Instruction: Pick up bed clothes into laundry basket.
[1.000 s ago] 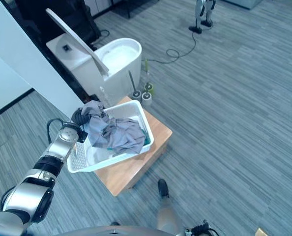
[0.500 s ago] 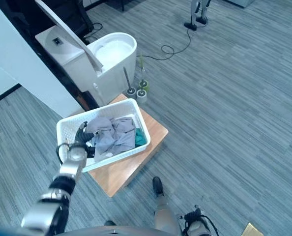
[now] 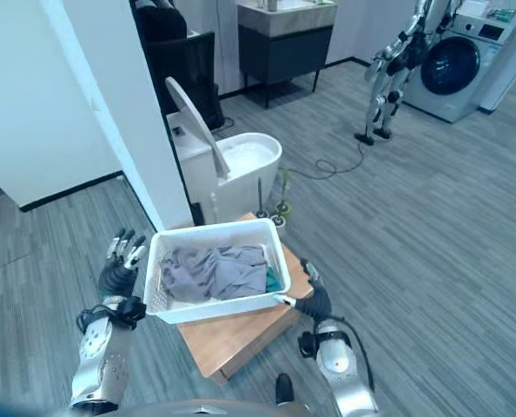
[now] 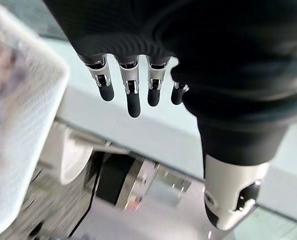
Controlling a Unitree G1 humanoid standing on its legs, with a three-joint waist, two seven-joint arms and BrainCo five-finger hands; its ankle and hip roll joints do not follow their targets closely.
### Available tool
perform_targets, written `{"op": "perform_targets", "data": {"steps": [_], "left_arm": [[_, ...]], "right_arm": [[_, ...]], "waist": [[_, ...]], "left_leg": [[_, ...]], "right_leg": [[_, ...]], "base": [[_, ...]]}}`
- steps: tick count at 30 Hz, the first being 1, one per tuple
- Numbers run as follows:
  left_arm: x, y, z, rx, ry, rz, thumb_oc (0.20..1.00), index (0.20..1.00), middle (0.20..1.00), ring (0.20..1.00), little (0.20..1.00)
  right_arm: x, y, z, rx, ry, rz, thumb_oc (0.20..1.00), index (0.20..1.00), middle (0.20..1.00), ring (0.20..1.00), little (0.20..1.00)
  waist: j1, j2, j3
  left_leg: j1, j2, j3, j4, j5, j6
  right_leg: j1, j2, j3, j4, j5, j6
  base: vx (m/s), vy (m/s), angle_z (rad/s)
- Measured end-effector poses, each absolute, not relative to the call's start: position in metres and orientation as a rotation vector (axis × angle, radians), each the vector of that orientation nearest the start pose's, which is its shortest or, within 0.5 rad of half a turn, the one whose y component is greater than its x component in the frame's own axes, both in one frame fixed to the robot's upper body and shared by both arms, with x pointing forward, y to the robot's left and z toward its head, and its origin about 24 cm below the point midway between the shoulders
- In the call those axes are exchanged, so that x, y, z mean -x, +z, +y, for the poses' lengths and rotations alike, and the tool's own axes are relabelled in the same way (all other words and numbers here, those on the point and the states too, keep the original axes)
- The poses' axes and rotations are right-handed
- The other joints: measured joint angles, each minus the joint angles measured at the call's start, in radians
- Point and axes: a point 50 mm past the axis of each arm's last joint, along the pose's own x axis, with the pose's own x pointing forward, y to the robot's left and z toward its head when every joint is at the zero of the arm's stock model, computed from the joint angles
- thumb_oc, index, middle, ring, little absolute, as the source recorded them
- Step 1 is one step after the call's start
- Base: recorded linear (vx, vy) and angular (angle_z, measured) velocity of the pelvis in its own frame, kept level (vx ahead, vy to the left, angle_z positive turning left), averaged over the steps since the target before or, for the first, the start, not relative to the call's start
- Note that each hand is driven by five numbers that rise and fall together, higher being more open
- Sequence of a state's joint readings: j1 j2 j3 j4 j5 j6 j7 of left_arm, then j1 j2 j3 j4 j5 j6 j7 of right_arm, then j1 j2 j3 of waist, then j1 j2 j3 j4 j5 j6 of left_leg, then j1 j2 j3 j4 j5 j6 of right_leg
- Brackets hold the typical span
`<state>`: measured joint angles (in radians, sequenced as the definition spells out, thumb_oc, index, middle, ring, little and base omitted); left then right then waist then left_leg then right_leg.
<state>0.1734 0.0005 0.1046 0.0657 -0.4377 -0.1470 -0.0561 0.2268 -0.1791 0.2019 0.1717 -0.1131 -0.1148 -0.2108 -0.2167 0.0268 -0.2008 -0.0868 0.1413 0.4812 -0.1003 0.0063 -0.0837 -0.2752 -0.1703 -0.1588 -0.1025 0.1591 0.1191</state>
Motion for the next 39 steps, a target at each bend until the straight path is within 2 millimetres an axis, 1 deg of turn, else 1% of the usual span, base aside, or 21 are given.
{"op": "perform_targets", "data": {"steps": [5,9,10,13,17,19,20,24,26,27,28,29,30,32,33,34,35,36,37,38,39], "left_arm": [[-0.189,-0.002,0.178,0.369,0.117,0.098,1.000,1.000,1.000,1.000,1.000],[-0.182,-0.006,0.184,0.248,0.130,0.141,1.000,1.000,1.000,1.000,1.000],[-0.181,-0.008,0.200,0.129,0.216,0.174,1.000,1.000,1.000,1.000,1.000],[-0.187,-0.010,0.200,0.151,0.140,0.205,1.000,1.000,1.000,1.000,1.000],[-0.202,-0.004,0.198,0.165,0.108,0.177,1.000,1.000,1.000,1.000,1.000],[-0.215,0.013,0.198,0.190,0.092,0.103,1.000,1.000,1.000,1.000,1.000],[-0.219,0.016,0.200,0.183,0.089,0.088,1.000,1.000,1.000,1.000,1.000],[-0.221,0.030,0.216,0.169,0.134,0.036,1.000,1.000,1.000,1.000,1.000],[-0.232,0.041,0.208,0.243,0.121,-0.025,1.000,1.000,1.000,1.000,1.000],[-0.245,0.047,0.198,0.275,0.092,-0.058,1.000,1.000,1.000,1.000,1.000],[-0.253,0.056,0.191,0.292,0.067,-0.094,1.000,1.000,1.000,1.000,1.000],[-0.254,0.059,0.191,0.325,0.060,-0.111,1.000,1.000,1.000,1.000,1.000],[-0.253,0.060,0.199,0.319,0.074,-0.121,1.000,1.000,1.000,1.000,1.000],[-0.246,0.045,0.215,0.328,0.129,-0.063,1.000,1.000,1.000,1.000,1.000],[-0.252,0.039,0.213,0.349,0.120,-0.037,1.000,1.000,1.000,1.000,1.000],[-0.250,0.034,0.216,0.354,0.131,-0.020,1.000,1.000,1.000,1.000,1.000],[-0.248,0.030,0.219,0.371,0.139,-0.003,1.000,1.000,1.000,1.000,1.000],[-0.246,0.025,0.220,0.382,0.140,0.015,1.000,1.000,1.000,1.000,1.000],[-0.245,0.017,0.218,0.397,0.120,0.067,1.000,1.000,1.000,1.000,1.000],[-0.242,0.013,0.216,0.400,0.115,0.087,1.000,1.000,1.000,1.000,1.000],[-0.241,0.010,0.219,0.400,0.123,0.104,1.000,1.000,1.000,1.000,1.000]], "right_arm": [[-0.202,-0.002,-0.148,0.195,-0.005,0.101,1.000,1.000,1.000,1.000,1.000],[-0.202,-0.004,-0.145,0.174,0.008,0.113,1.000,1.000,1.000,1.000,1.000],[-0.204,-0.006,-0.139,0.161,0.027,0.136,1.000,1.000,1.000,1.000,1.000],[-0.209,-0.011,-0.139,0.043,0.014,0.232,1.000,1.000,1.000,1.000,1.000],[-0.234,0.010,-0.133,0.046,0.035,0.164,1.000,1.000,1.000,1.000,1.000],[-0.250,0.027,-0.128,0.073,0.056,0.104,1.000,1.000,1.000,1.000,1.000],[-0.253,0.034,-0.126,0.078,0.062,0.075,1.000,1.000,1.000,1.000,1.000],[-0.279,0.085,-0.099,0.164,0.163,-0.135,1.000,1.000,1.000,1.000,1.000],[-0.289,0.102,-0.098,0.210,0.151,-0.218,1.000,1.000,1.000,1.000,1.000],[-0.292,0.102,-0.105,0.229,0.122,-0.218,1.000,1.000,1.000,1.000,1.000],[-0.296,0.104,-0.107,0.246,0.118,-0.221,1.000,1.000,1.000,1.000,1.000],[-0.301,0.104,-0.102,0.278,0.142,-0.209,1.000,1.000,1.000,1.000,1.000],[-0.302,0.111,-0.098,0.272,0.151,-0.232,1.000,1.000,1.000,1.000,1.000],[-0.304,0.115,-0.099,0.297,0.149,-0.247,1.000,1.000,1.000,1.000,1.000],[-0.304,0.110,-0.114,0.295,0.097,-0.214,1.000,1.000,1.000,1.000,1.000],[-0.306,0.106,-0.122,0.293,0.063,-0.189,1.000,1.000,1.000,1.000,1.000],[-0.307,0.107,-0.126,0.290,0.048,-0.190,1.000,1.000,1.000,1.000,1.000],[-0.307,0.107,-0.128,0.288,0.040,-0.189,1.000,1.000,1.000,1.000,1.000],[-0.305,0.103,-0.135,0.282,0.013,-0.168,1.000,1.000,1.000,1.000,1.000],[-0.305,0.100,-0.136,0.283,0.007,-0.149,1.000,1.000,1.000,1.000,1.000],[-0.302,0.090,-0.136,0.271,0.003,-0.111,1.000,1.000,1.000,1.000,1.000]], "waist": [[0.048,-0.002,0.000],[0.070,0.002,0.005],[0.080,-0.033,0.028],[0.089,-0.032,0.054],[0.114,-0.009,0.082],[0.114,-0.007,0.092],[0.115,-0.009,0.092],[0.158,0.017,0.103],[0.181,0.026,0.123],[0.175,0.015,0.126],[0.172,0.016,0.141],[0.195,0.008,0.156],[0.201,-0.022,0.173],[0.187,-0.049,0.189],[0.163,-0.074,0.199],[0.135,-0.084,0.183],[0.125,-0.080,0.174],[0.116,-0.073,0.170],[0.103,-0.040,0.165],[0.107,-0.012,0.179],[0.102,0.003,0.189]], "left_leg": [[0.022,-0.009,-0.028,0.000,-0.004,0.004],[0.029,-0.010,-0.036,0.000,-0.003,0.004],[0.038,-0.010,-0.051,0.000,0.000,-0.001],[0.086,-0.011,-0.086,0.007,0.005,0.001],[0.086,-0.010,-0.158,0.001,-0.016,0.017],[0.046,-0.013,-0.259,0.003,-0.012,0.023],[0.034,-0.015,-0.286,0.003,-0.012,0.023],[0.015,-0.017,-0.357,0.005,0.001,0.037],[-0.069,-0.029,-0.412,0.076,0.038,0.005],[-0.131,-0.054,-0.416,0.121,0.085,0.017],[-0.155,-0.071,-0.368,0.118,0.123,0.046],[-0.109,-0.068,-0.230,0.018,0.060,0.125],[-0.086,-0.014,-0.052,0.133,0.018,0.064],[0.032,0.067,-0.033,0.161,0.007,0.036],[0.063,0.142,0.017,0.186,-0.010,-0.032],[0.069,0.224,0.104,0.195,-0.009,-0.045],[0.070,0.276,0.123,0.166,0.003,-0.053],[0.073,0.306,0.139,0.136,0.020,-0.057],[0.083,0.290,0.121,0.093,0.211,-0.040],[0.127,0.264,0.115,0.077,0.249,-0.069],[0.154,0.238,0.104,0.052,0.201,-0.113]], "right_leg": [[0.042,-0.016,-0.020,0.000,-0.005,0.007],[0.055,-0.017,-0.036,0.000,-0.009,0.014],[0.071,-0.017,-0.049,0.000,-0.006,0.018],[0.125,0.001,-0.039,0.001,-0.007,0.008],[0.113,0.020,0.036,0.040,-0.047,0.017],[0.028,0.076,0.208,0.197,-0.147,0.018],[0.011,0.090,0.239,0.224,-0.164,0.015],[0.027,0.103,0.237,0.156,-0.131,-0.007],[0.054,0.077,0.167,0.120,-0.109,-0.012],[0.056,0.036,0.092,0.116,-0.113,-0.017],[0.080,0.011,0.023,0.098,-0.105,-0.030],[0.108,-0.023,-0.082,0.074,-0.094,-0.038],[0.140,-0.061,-0.141,0.061,-0.091,-0.036],[0.203,-0.124,-0.194,0.070,-0.088,-0.032],[0.256,-0.157,-0.251,0.078,-0.088,-0.031],[0.264,-0.179,-0.311,0.095,-0.086,-0.031],[0.265,-0.202,-0.334,0.106,-0.077,-0.017],[0.265,-0.219,-0.342,0.106,-0.064,0.003],[0.274,-0.256,-0.371,0.091,-0.016,0.056],[0.272,-0.278,-0.381,0.118,0.003,0.060],[0.255,-0.317,-0.388,0.182,0.005,0.058]], "base": [[0.01,0.041,0.15],[0.00,0.021,0.12],[-0.01,0.040,0.01],[-0.08,0.075,-0.02],[-0.05,0.020,-0.05],[0.01,0.035,0.50],[0.06,0.052,0.22],[-0.11,0.055,0.07],[-0.40,0.140,1.12],[-0.25,0.137,2.14],[-0.28,0.167,2.26],[-0.14,0.095,2.35],[-0.16,0.225,1.82],[-0.14,0.342,1.74],[-0.09,0.376,2.01],[-0.04,0.449,1.71],[-0.02,0.444,1.05],[-0.01,0.576,0.87],[-0.02,0.562,0.44],[0.00,0.443,0.32],[0.00,0.445,0.37]]}}
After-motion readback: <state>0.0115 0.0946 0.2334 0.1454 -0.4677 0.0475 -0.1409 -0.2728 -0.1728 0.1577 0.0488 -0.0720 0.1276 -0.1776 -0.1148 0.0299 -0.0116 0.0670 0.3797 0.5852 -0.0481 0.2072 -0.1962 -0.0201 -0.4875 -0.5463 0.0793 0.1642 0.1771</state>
